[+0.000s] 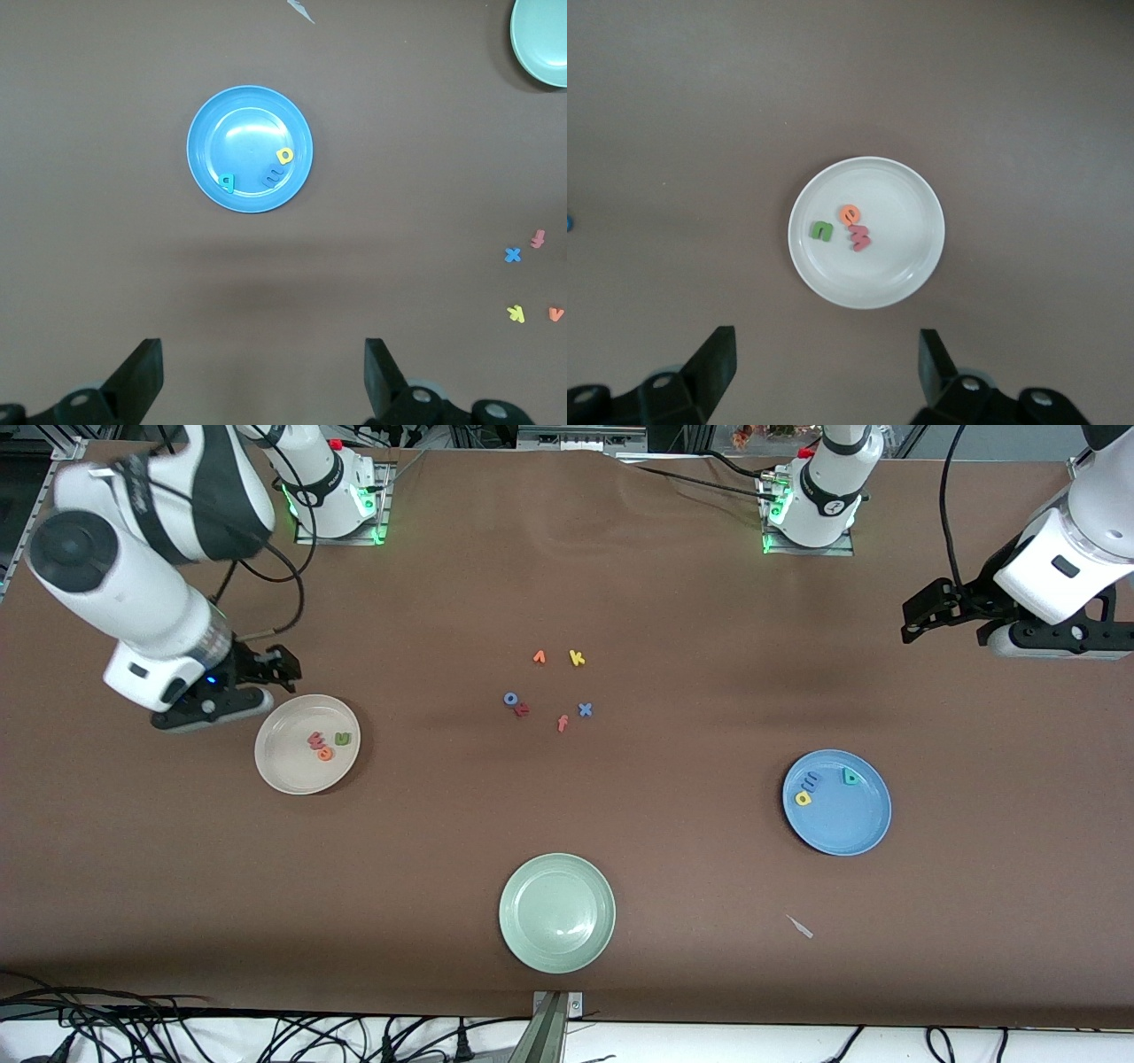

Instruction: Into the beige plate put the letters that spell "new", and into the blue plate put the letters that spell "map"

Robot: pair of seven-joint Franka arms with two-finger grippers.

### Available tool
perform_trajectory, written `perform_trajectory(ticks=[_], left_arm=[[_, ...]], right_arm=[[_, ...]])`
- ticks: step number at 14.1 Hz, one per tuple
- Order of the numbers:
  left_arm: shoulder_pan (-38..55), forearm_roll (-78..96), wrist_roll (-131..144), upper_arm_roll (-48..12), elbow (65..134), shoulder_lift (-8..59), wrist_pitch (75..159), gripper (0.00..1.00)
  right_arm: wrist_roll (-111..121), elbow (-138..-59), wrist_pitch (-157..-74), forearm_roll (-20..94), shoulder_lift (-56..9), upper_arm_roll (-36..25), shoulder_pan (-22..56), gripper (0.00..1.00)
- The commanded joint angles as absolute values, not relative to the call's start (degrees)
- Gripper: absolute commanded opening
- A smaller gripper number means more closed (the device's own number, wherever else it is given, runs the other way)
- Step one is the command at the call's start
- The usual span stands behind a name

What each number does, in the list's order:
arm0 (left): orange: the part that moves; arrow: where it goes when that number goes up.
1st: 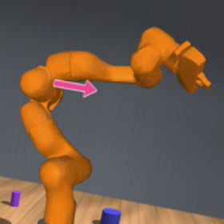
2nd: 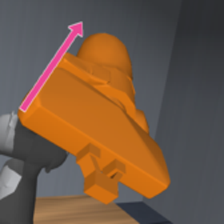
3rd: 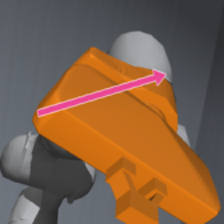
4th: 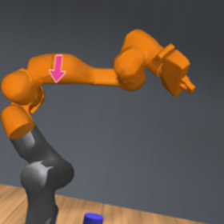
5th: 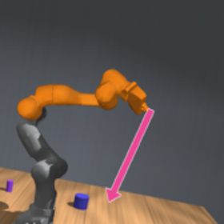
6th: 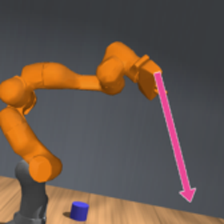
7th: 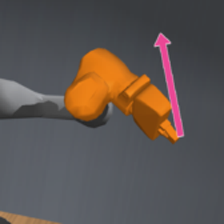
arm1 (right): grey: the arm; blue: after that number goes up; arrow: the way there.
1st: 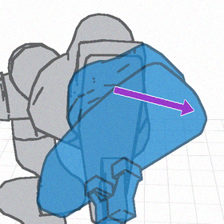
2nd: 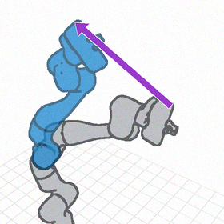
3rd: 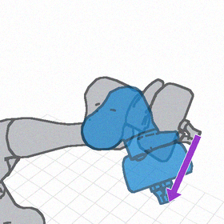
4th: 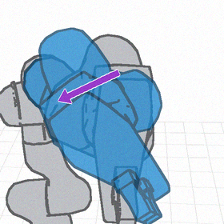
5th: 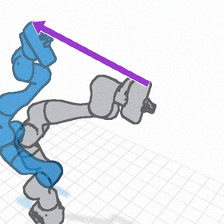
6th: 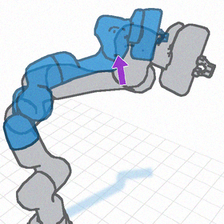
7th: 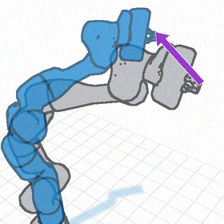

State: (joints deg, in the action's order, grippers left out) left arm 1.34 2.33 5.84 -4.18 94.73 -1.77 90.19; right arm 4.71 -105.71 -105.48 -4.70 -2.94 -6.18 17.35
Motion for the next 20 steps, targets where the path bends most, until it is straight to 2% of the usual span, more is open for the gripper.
perform_trajectory(ticks=[1, 14, 15, 18, 20], left_arm=[[0.2, 1.1, 4.3, -5.4, 95.2, -2.5, 90.6, 1.0], [0.6, 0.5, 3.0, -5.5, 95.1, -2.5, 89.0, 1.0], [0.8, -1.3, 2.6, -5.3, 94.6, -2.2, 89.1, 1.0], [1.2, -1.5, -0.4, -4.0, 92.5, -0.3, 89.2, 1.0], [4.0, -1.3, -0.7, -0.1, 92.5, -0.4, 89.4, 1.0]], right_arm=[[4.7, -102.0, -101.6, -3.5, -3.7, -6.3, 17.1, 0.92], [6.0, -99.7, -102.2, -2.3, -3.9, -7.2, 16.9, 0.93], [5.8, -99.7, -102.1, -2.3, -3.8, -6.6, 16.4, 0.93], [5.6, -99.3, -102.1, -2.3, -3.7, 2.5, 6.6, 0.93], [5.1, -99.2, -101.5, -2.2, -3.3, 2.7, 6.6, 0.93]])
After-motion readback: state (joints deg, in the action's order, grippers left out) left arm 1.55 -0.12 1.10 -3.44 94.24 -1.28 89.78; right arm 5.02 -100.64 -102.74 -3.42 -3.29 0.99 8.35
